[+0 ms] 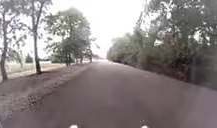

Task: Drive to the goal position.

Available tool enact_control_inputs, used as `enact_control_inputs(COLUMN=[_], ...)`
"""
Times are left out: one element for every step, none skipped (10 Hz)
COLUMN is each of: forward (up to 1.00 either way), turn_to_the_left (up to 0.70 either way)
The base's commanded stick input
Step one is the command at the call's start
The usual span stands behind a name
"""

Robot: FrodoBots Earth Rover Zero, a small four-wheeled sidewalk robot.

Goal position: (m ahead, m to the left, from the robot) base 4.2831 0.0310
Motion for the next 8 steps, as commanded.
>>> enact_control_inputs(forward=[0.70, 0.70, 0.70, 0.70, 0.70, 0.70, 0.70, 0.70], turn_to_the_left=[0.00, 0.00, 0.00, 0.00, 0.00, 0.00, 0.00, 0.00])
